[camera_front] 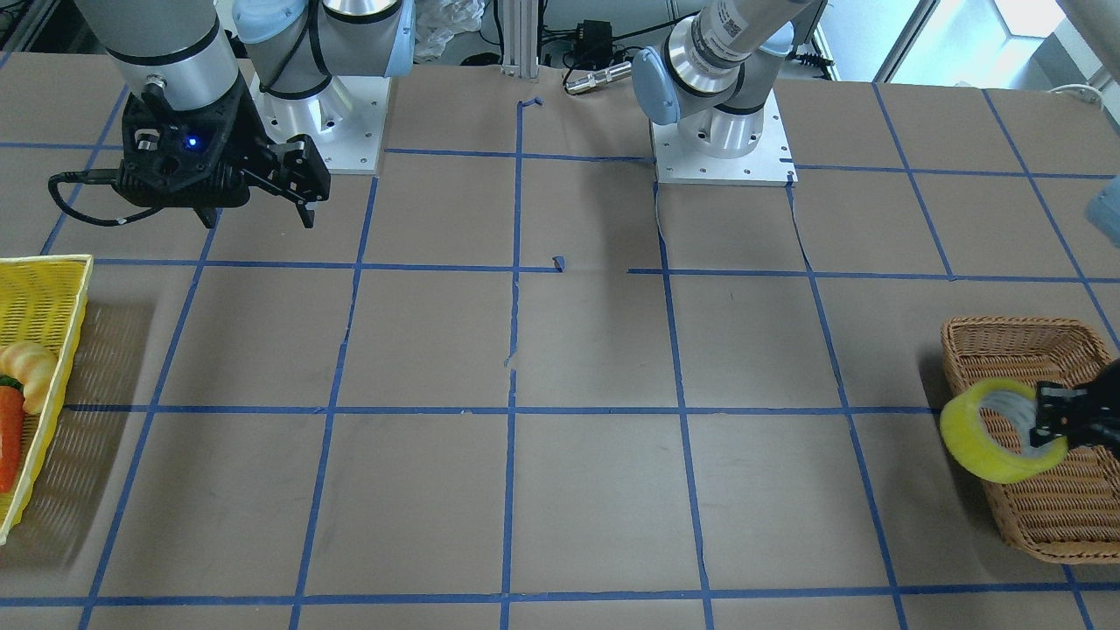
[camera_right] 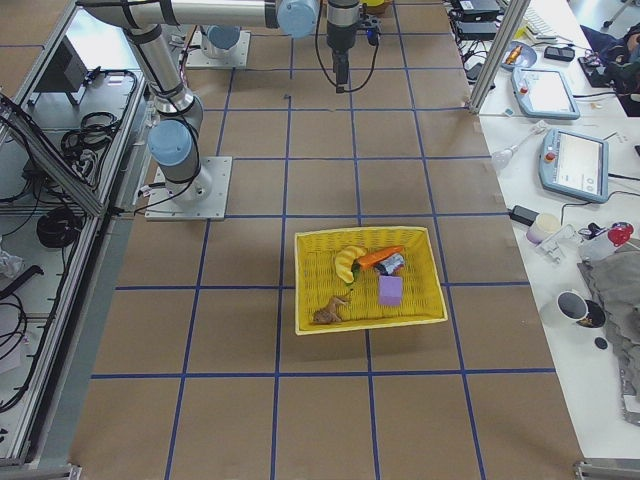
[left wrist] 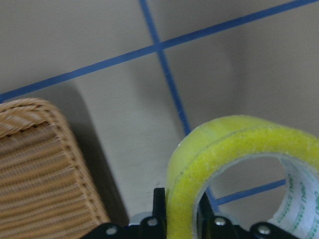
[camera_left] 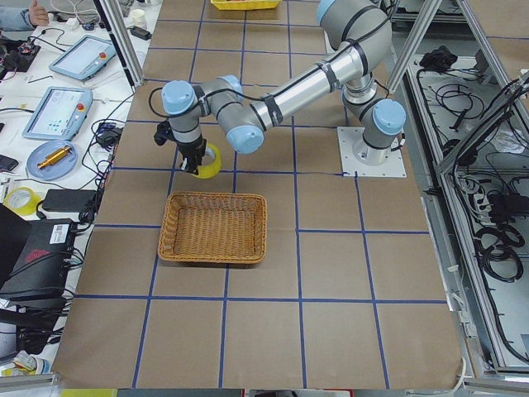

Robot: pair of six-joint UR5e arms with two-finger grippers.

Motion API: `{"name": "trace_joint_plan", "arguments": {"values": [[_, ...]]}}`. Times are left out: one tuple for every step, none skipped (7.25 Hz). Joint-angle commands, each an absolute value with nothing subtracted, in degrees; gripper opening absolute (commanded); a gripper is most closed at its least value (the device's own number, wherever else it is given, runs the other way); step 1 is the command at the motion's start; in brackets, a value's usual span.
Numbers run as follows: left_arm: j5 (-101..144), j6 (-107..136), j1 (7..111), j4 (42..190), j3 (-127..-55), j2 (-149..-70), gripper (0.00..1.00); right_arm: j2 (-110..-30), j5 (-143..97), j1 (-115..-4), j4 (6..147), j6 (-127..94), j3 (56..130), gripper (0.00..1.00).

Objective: Transfer tape with both arms
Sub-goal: 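Carry the tape roll with the left gripper into the woven basket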

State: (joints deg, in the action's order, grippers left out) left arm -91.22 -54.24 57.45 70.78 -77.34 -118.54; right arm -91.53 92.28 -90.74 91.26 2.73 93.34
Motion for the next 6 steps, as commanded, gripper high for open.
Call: {"name": "trace_joint_plan", "arguments": {"values": [[-91.9,-67.6,49.3,61.7,-76.2,-123.8,0.16,-91.6,91.8,-90.8,90.9,2.6,93.3,1.00],[-91.5,-68.2,48.6,61.3,-75.9,-125.8,0.16,-91.6,91.8,-90.8,89.6,2.6,93.3,1.00],[-91.6,-68.4,48.3,61.2,-75.8,-127.1,0.16,-91.8,91.6,-90.8,89.6,2.6,93.1,1.00],[-91.4,-68.3,48.0,61.3,-76.5,-127.6,0.17,-91.8,92.2,-90.7,89.6,2.7,93.2,1.00],[-90.7,-68.0,48.0,61.3,-76.6,-128.3,0.24,-91.8,92.0,-90.8,89.6,2.6,93.3,1.00],[-90.6,-67.8,47.8,61.2,-76.6,-128.8,0.72,-91.8,92.2,-90.7,89.6,2.7,93.3,1.00]]}}
